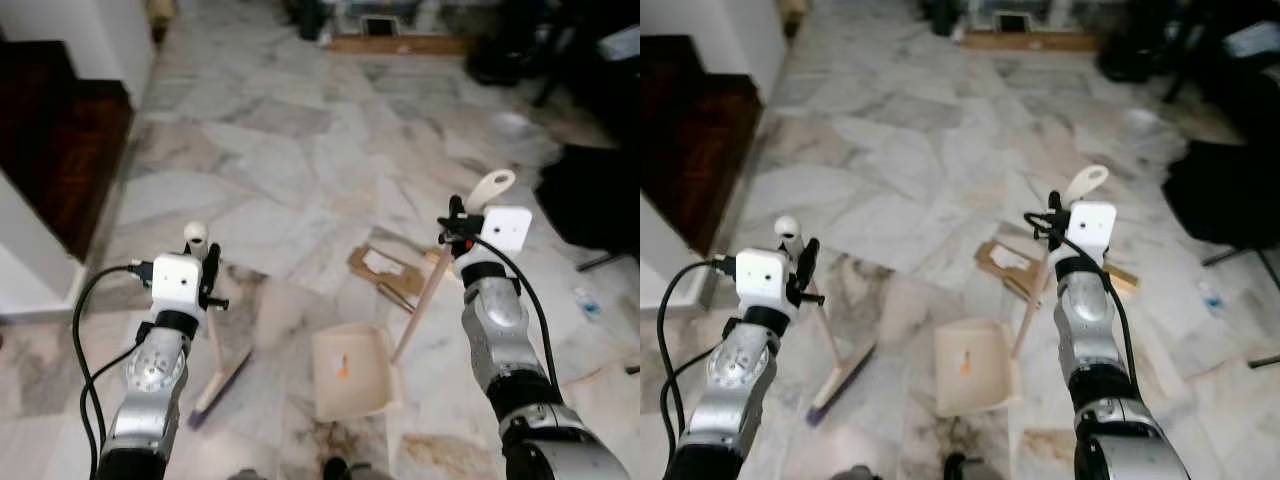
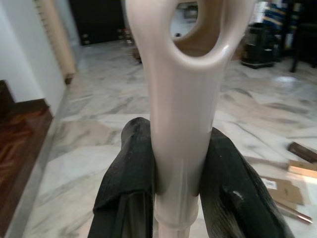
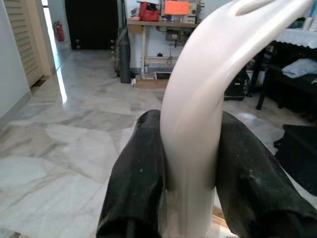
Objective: Sweep floor
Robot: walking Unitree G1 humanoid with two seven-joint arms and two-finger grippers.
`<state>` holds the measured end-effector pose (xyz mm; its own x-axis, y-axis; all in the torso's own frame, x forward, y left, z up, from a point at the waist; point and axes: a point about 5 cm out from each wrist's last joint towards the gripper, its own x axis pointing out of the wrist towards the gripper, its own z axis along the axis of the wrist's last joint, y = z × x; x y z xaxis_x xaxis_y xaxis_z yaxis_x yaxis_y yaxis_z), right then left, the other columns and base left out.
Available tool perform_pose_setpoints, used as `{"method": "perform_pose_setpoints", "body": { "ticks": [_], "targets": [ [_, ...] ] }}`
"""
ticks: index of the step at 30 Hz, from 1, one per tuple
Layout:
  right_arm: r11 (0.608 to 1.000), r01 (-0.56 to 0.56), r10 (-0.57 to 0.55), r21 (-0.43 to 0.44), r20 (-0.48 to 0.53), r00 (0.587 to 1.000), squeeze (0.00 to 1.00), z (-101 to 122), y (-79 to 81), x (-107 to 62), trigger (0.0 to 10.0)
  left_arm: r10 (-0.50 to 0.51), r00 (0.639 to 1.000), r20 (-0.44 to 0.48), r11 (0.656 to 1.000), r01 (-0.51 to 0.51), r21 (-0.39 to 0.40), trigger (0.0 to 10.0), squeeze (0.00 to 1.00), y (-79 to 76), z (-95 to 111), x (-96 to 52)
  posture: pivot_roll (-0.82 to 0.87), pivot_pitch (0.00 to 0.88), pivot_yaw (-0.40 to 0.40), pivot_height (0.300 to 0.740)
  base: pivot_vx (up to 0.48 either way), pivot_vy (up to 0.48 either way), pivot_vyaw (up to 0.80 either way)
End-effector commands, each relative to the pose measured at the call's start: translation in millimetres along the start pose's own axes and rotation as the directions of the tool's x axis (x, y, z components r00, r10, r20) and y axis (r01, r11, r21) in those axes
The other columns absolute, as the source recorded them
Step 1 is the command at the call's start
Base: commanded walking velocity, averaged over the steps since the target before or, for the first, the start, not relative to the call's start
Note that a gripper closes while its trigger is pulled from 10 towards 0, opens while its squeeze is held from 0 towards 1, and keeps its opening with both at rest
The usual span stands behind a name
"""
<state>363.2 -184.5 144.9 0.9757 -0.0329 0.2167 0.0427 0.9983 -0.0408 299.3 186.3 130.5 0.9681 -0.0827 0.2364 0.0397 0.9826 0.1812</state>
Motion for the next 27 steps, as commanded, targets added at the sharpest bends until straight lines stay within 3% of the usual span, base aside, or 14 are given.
{"method": "perform_pose_setpoints", "body": {
  "ticks": [1, 21, 27],
  "targets": [
    [1.000, 0.013, -0.014, 0.016, 0.036, 0.999, 0.00, 7.5, -2.6, 2.4, 10.0, -0.011, 1.000, 0.022, 1.000, 0.010, 0.011, 10.0, 0.00, -1.5, 4.1, 1.1, 0.12, 0.142, -0.020, 0.740, 0.000, 0.000, -0.80],
    [1.000, 0.011, -0.012, 0.026, 0.032, 0.999, 0.00, 5.4, -0.1, 1.3, 10.0, -0.047, 0.999, 0.025, 0.999, 0.047, -0.008, 10.0, 0.00, -5.1, 4.7, 2.3, 0.12, 0.119, -0.013, 0.740, 0.000, 0.000, -0.80],
    [0.999, 0.034, -0.036, 0.042, 0.047, 0.998, 0.00, 7.3, -2.6, 1.5, 10.0, -0.046, 0.998, 0.030, 0.999, 0.047, -0.019, 10.0, 0.00, -5.2, 5.4, 3.3, 0.11, 0.130, -0.009, 0.740, 0.000, 0.000, -0.18]
  ]
}}
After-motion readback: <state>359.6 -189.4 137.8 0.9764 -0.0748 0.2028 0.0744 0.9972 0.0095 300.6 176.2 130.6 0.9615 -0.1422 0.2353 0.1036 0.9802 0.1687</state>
